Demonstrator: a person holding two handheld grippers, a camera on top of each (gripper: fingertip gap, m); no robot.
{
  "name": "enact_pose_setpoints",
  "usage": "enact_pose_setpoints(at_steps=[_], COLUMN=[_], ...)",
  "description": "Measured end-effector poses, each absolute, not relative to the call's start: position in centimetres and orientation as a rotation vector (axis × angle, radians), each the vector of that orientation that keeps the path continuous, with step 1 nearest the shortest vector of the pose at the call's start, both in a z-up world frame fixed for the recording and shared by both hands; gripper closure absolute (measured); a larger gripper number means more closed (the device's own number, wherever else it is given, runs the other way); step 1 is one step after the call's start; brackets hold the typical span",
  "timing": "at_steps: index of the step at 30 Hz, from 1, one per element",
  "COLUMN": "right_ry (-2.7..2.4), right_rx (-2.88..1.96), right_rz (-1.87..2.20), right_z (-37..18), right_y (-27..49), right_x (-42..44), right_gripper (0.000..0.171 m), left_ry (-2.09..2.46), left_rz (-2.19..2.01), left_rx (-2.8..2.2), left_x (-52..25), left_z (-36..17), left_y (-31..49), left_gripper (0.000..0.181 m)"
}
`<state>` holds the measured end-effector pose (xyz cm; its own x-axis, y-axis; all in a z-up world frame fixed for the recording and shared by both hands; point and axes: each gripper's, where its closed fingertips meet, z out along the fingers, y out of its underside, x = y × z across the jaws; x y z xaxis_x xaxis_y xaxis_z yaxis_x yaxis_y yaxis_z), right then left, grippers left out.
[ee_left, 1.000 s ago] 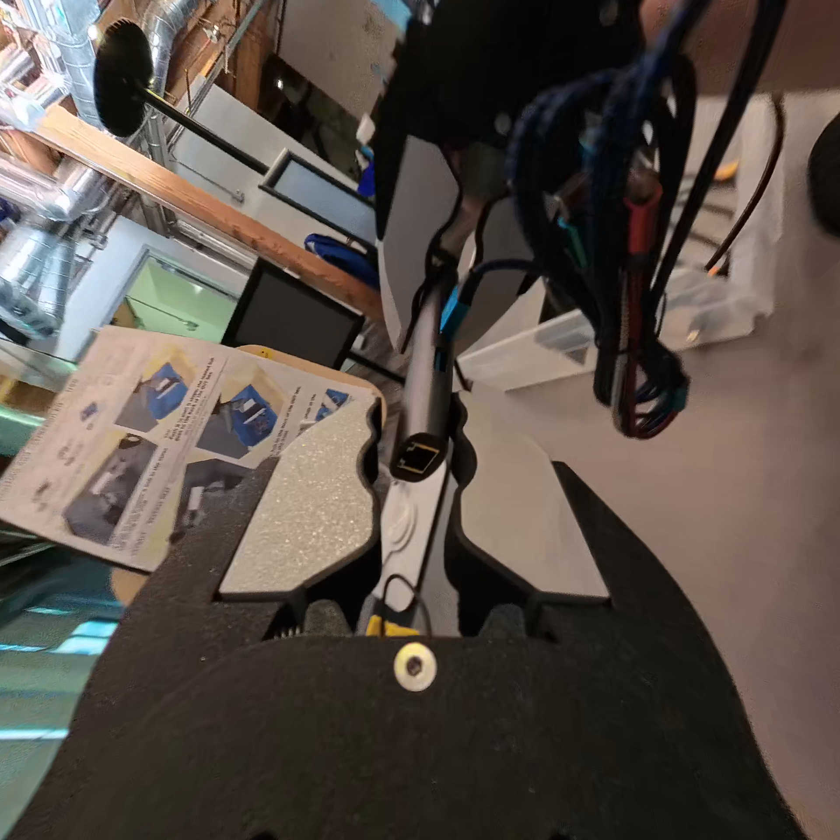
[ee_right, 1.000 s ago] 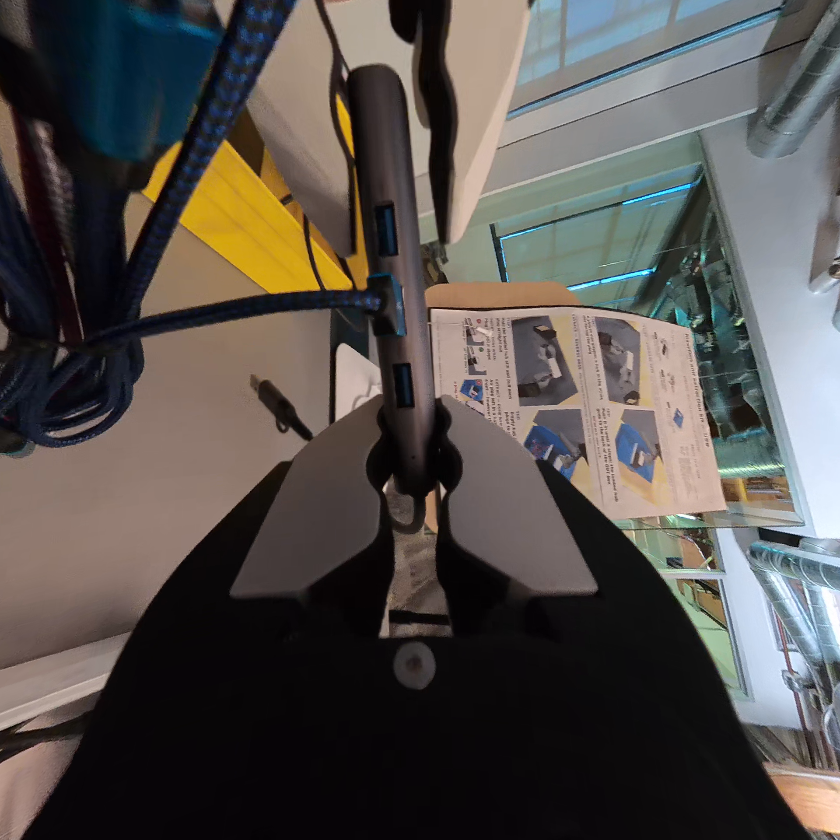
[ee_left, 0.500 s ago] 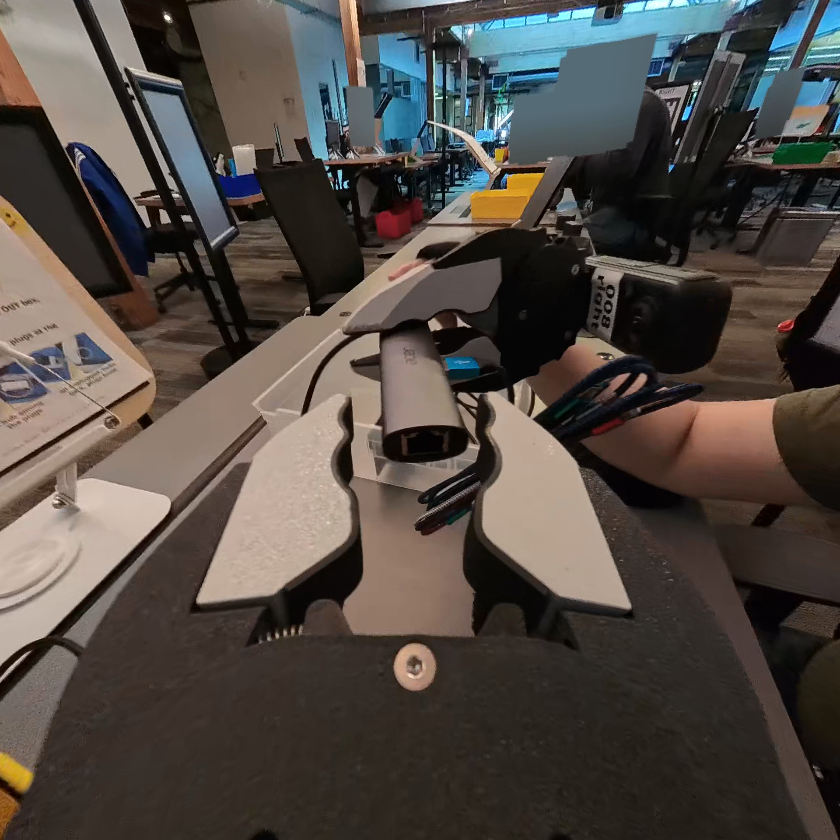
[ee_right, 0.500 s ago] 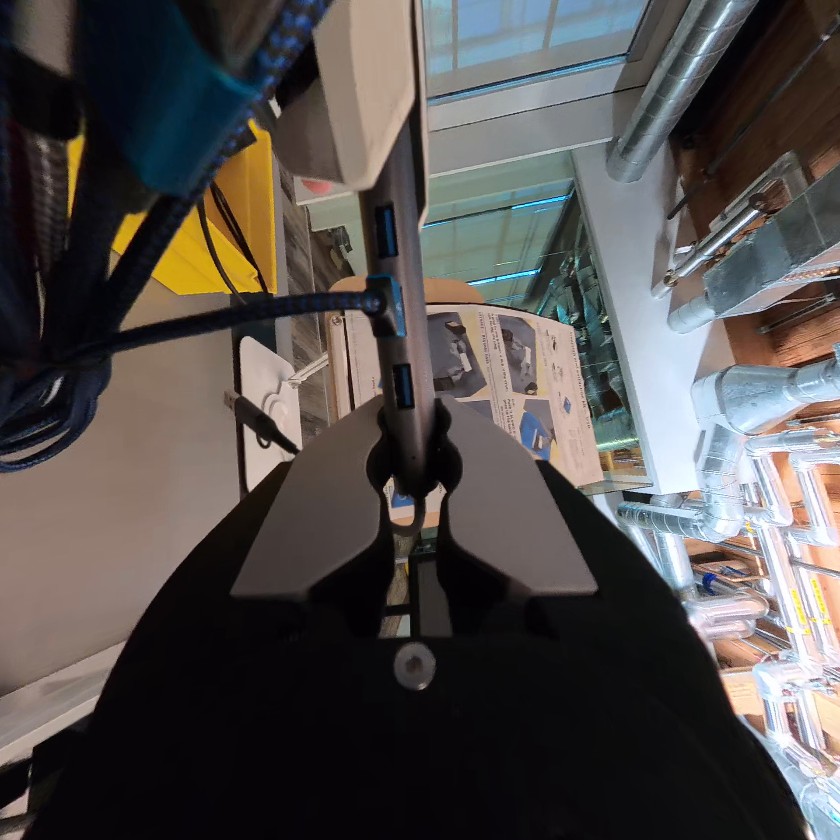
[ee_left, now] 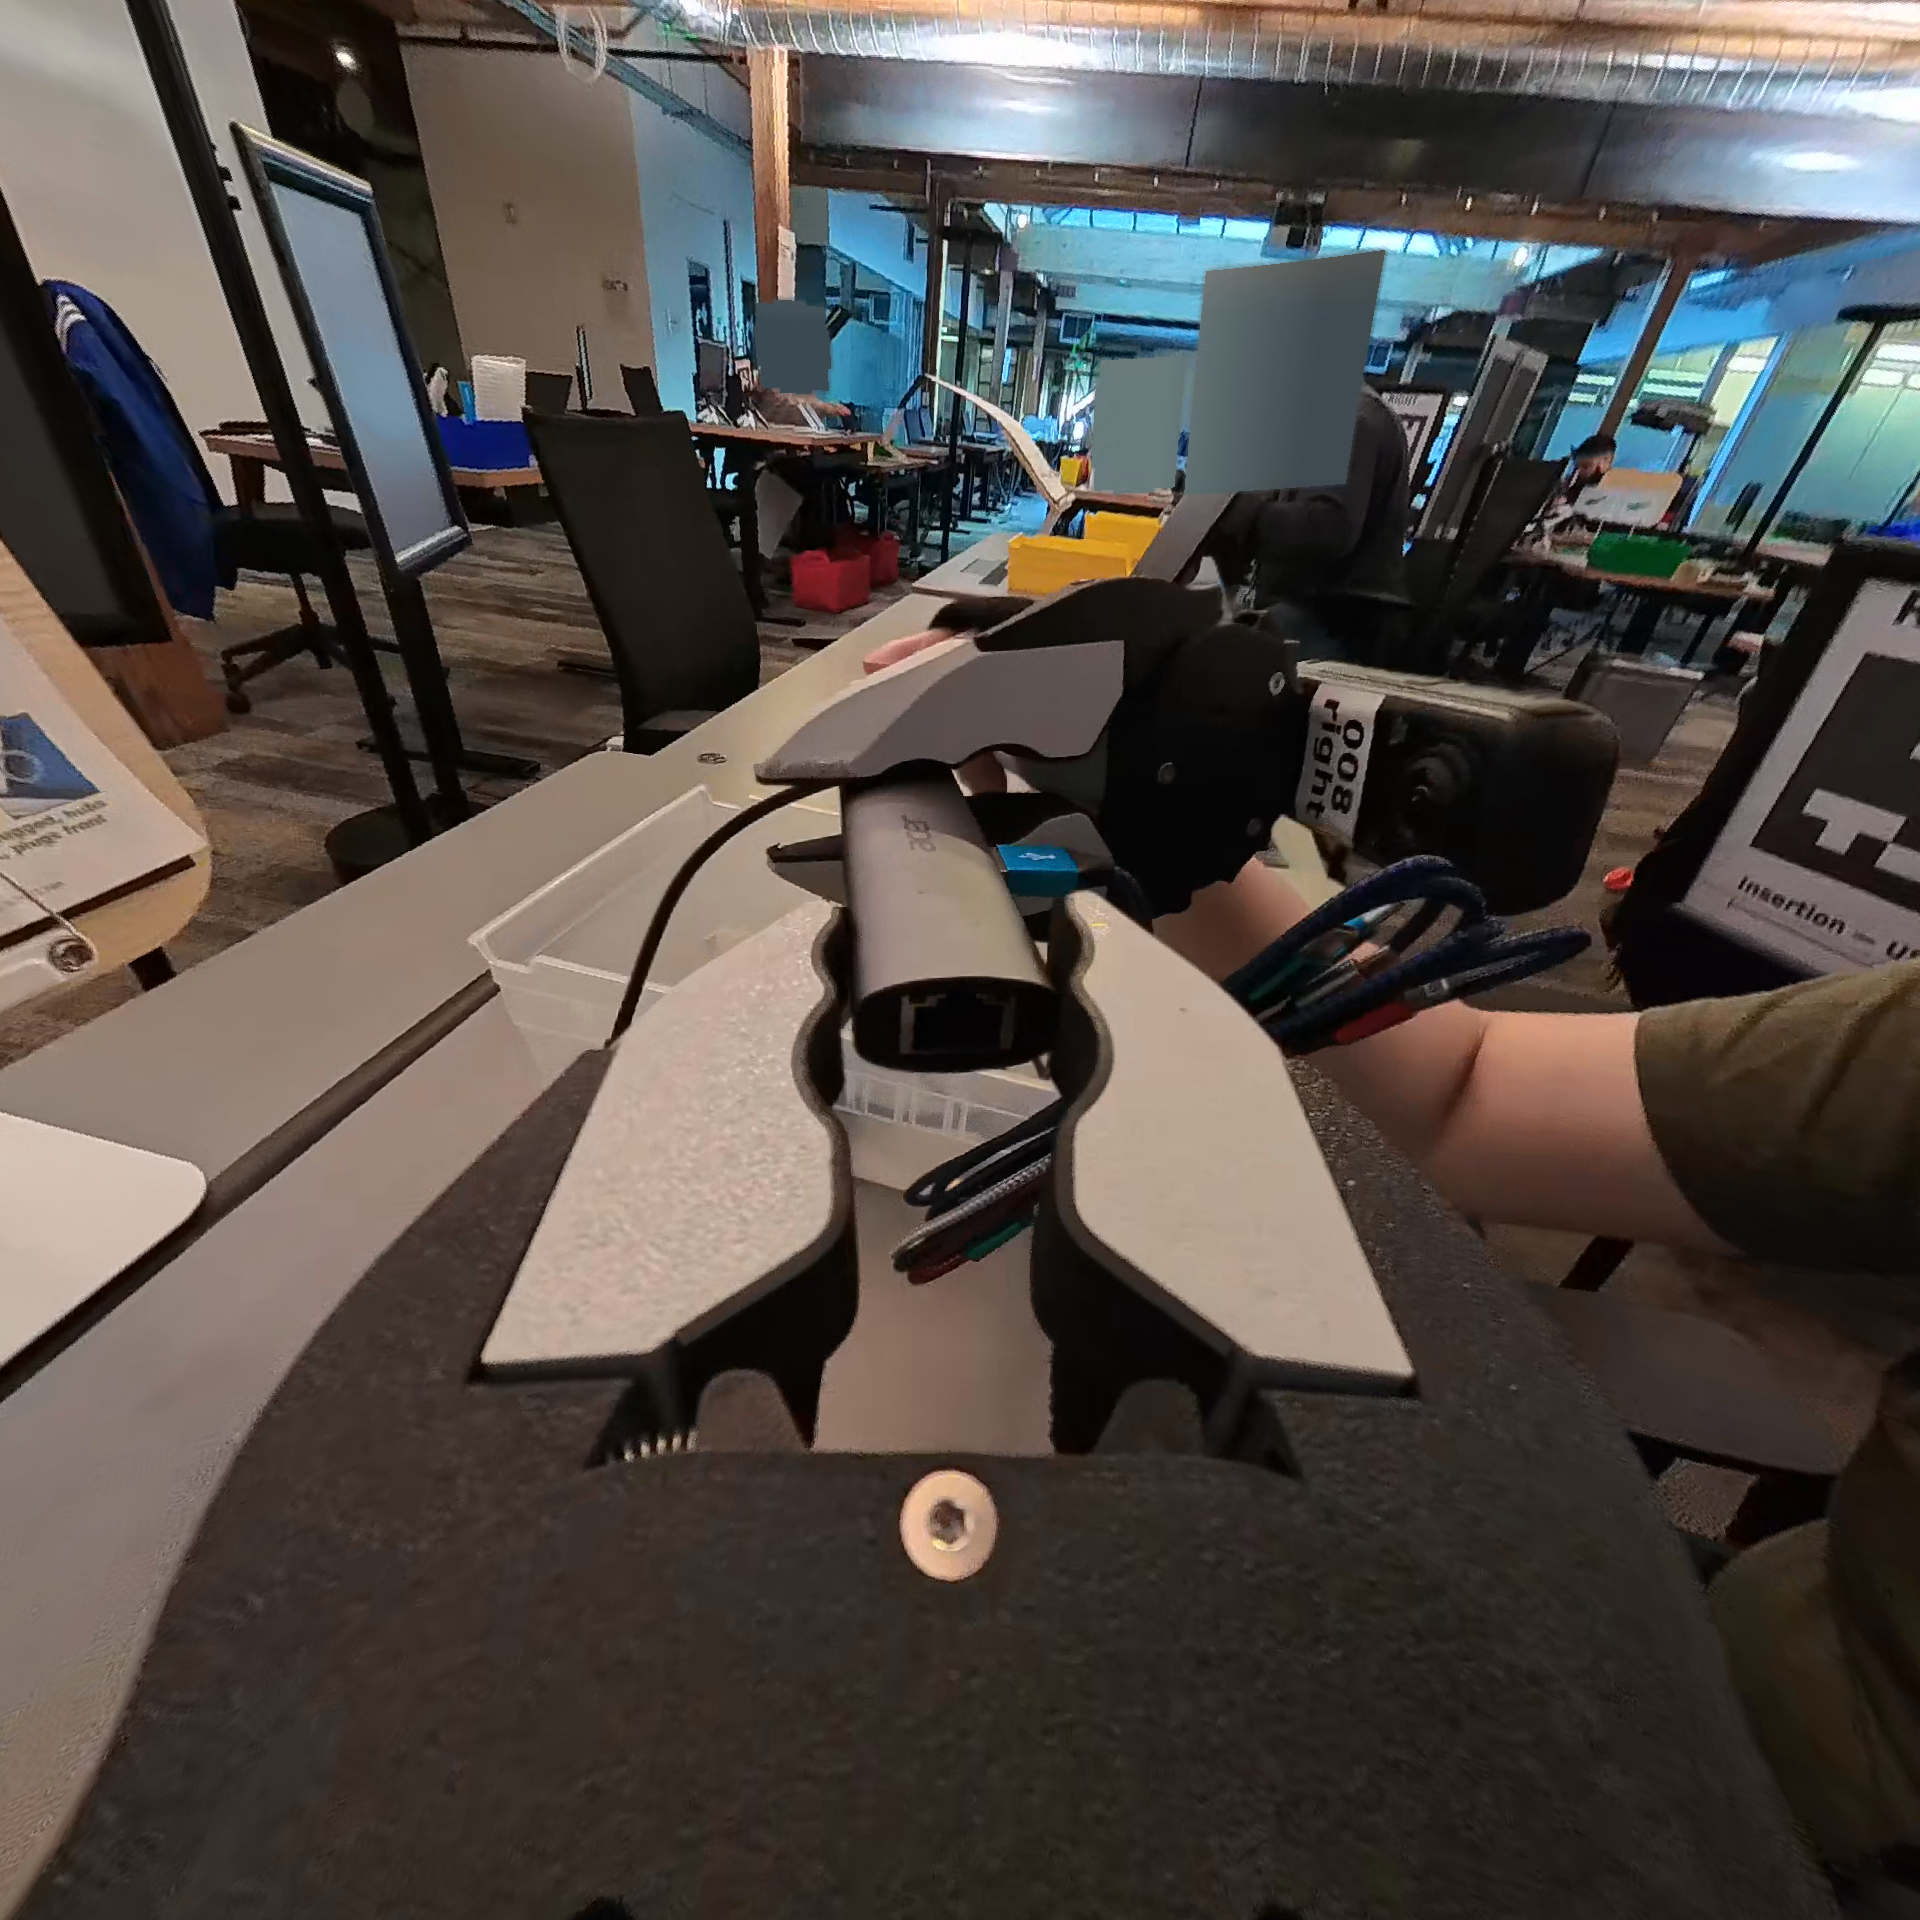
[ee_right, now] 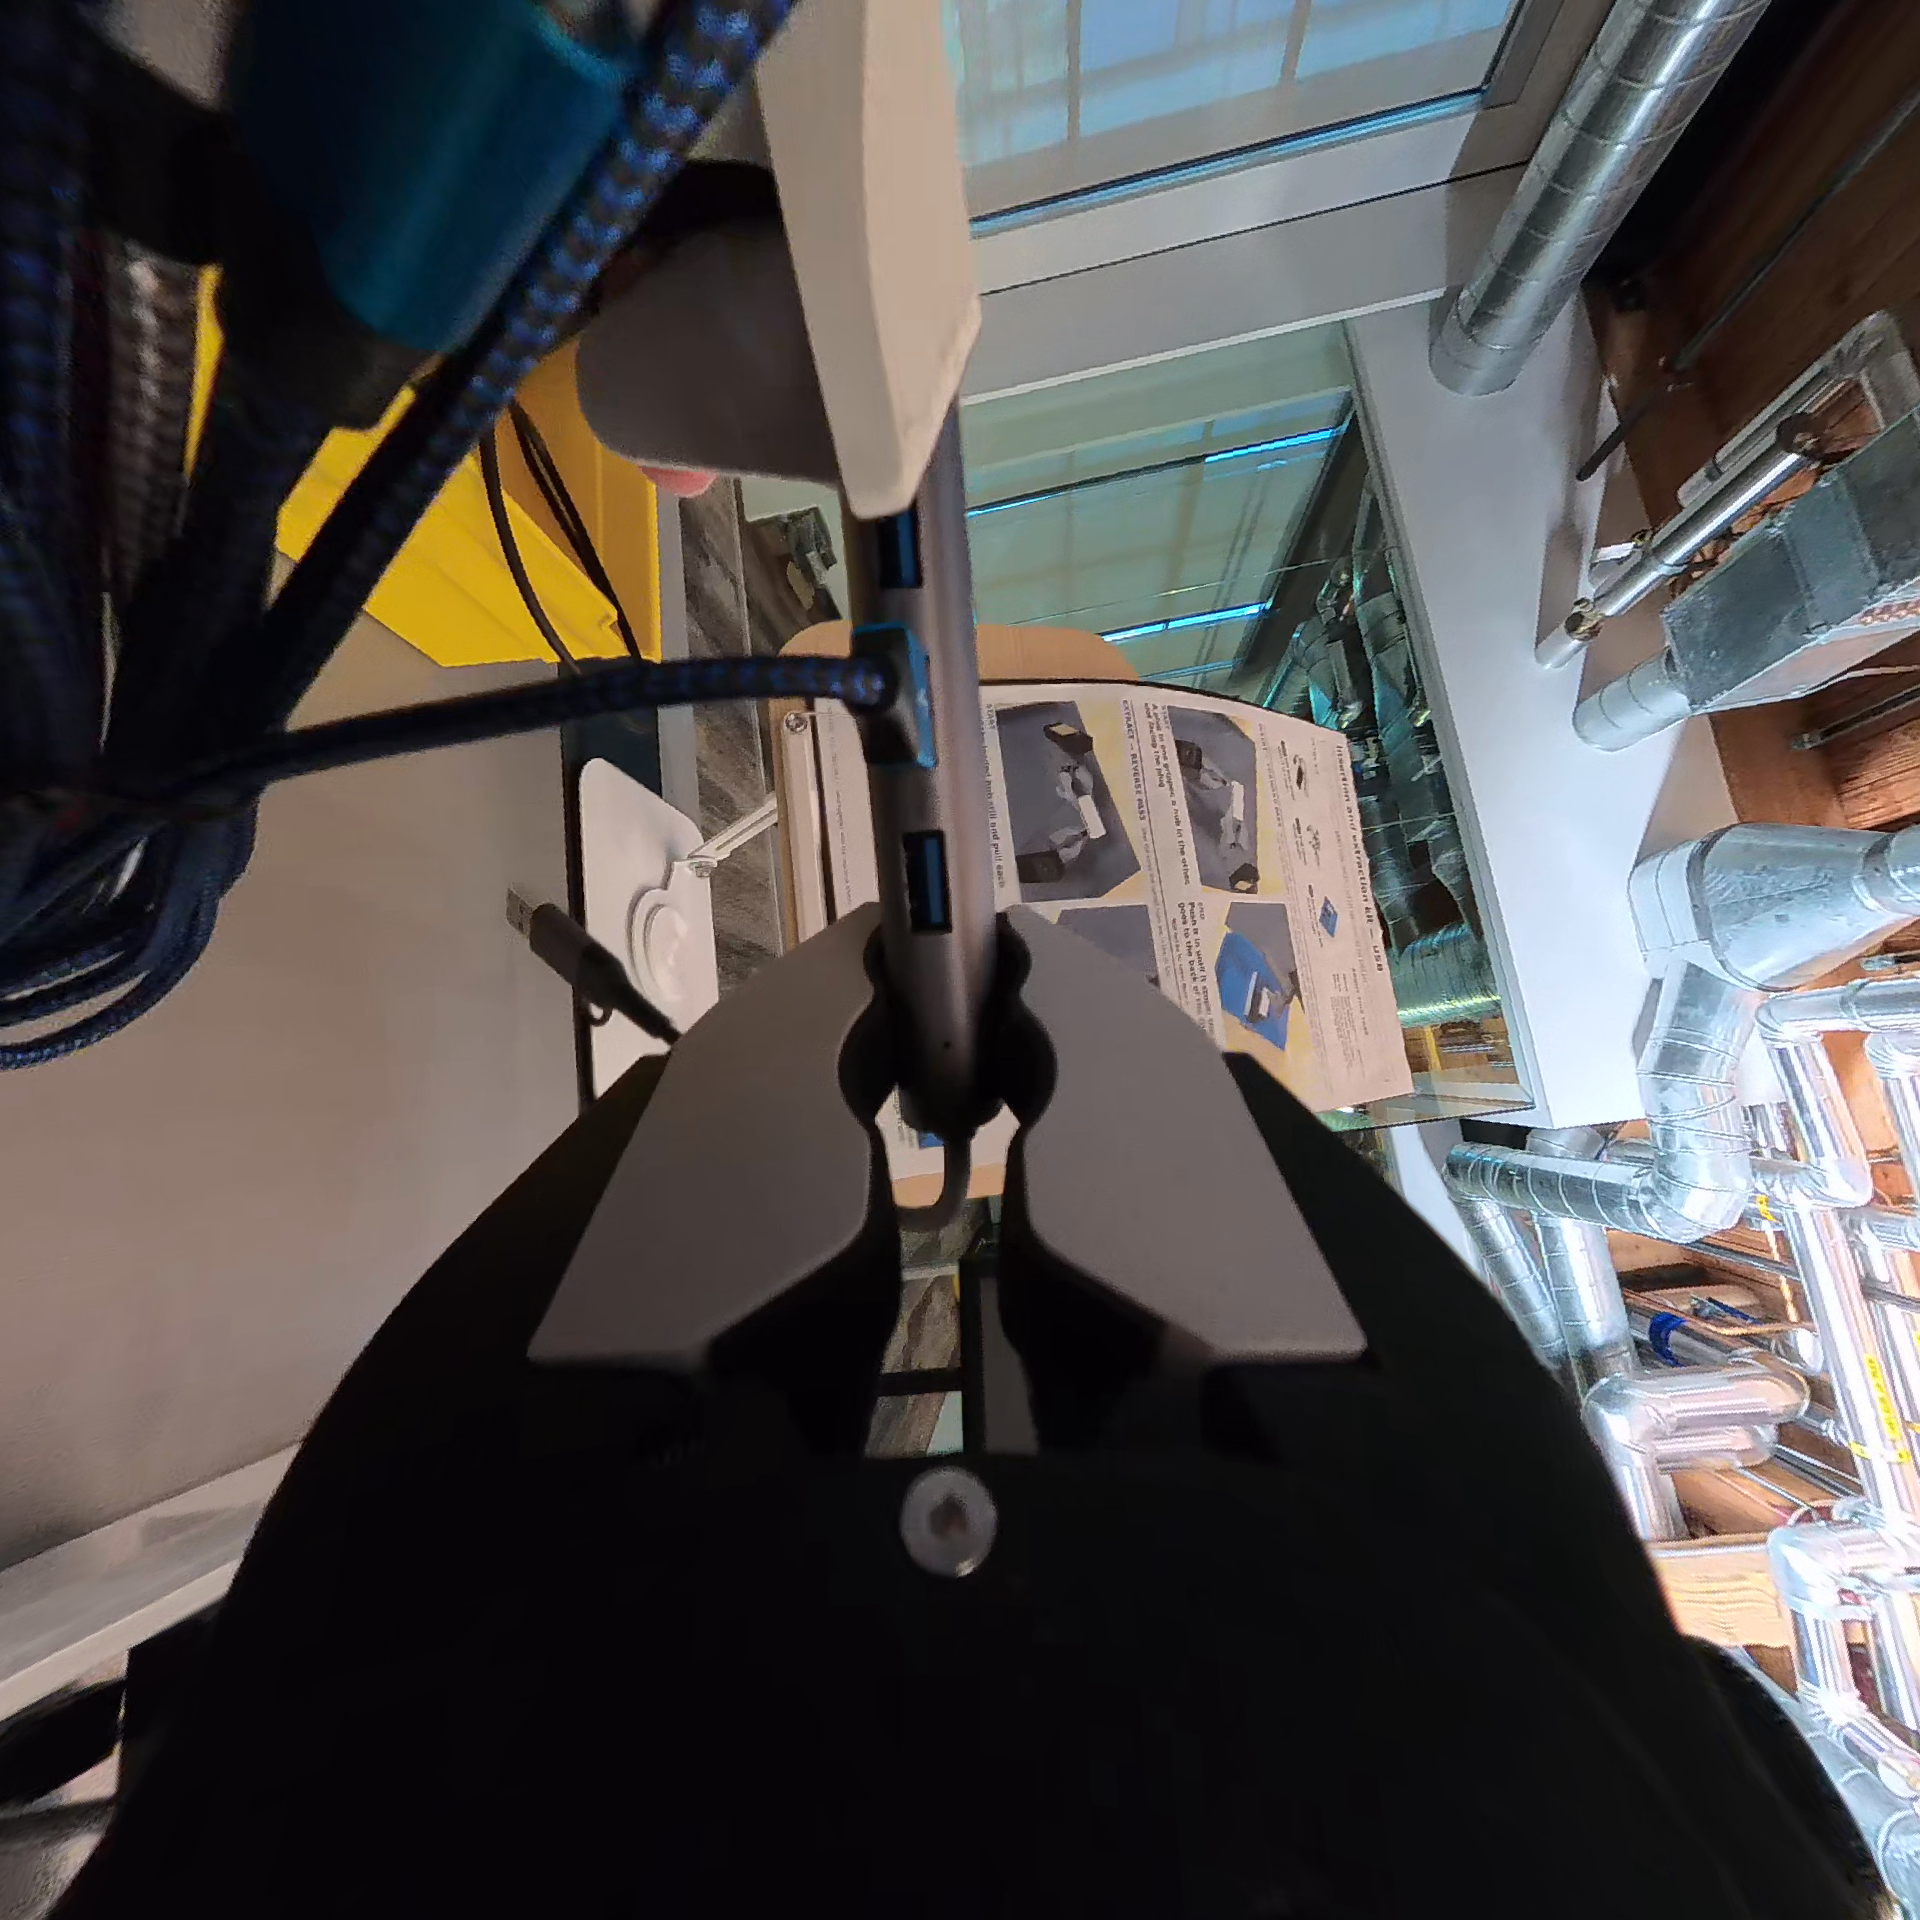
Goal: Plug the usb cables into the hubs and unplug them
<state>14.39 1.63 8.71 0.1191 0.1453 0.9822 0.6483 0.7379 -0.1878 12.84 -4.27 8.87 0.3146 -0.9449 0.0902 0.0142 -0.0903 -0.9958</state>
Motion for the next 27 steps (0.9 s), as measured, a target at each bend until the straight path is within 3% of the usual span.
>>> enact_pose_setpoints(at_steps=[15,27], right_ry=[-1.465,-1.452], right_rx=[-0.715,-0.720], right_rz=[-0.430,-0.391], right_z=[7.95,7.74], right_y=[2.03,2.27], right_x=[14.39,14.33], right_gripper=[0.155,0.154], left_ry=[0.966,0.789], left_rz=[-0.966,-1.218], left_rx=[-1.430,-1.434], left_x=[12.75,12.77], left_z=[7.91,8.41], left_y=[-3.91,-3.20], left_gripper=[0.145,0.146])
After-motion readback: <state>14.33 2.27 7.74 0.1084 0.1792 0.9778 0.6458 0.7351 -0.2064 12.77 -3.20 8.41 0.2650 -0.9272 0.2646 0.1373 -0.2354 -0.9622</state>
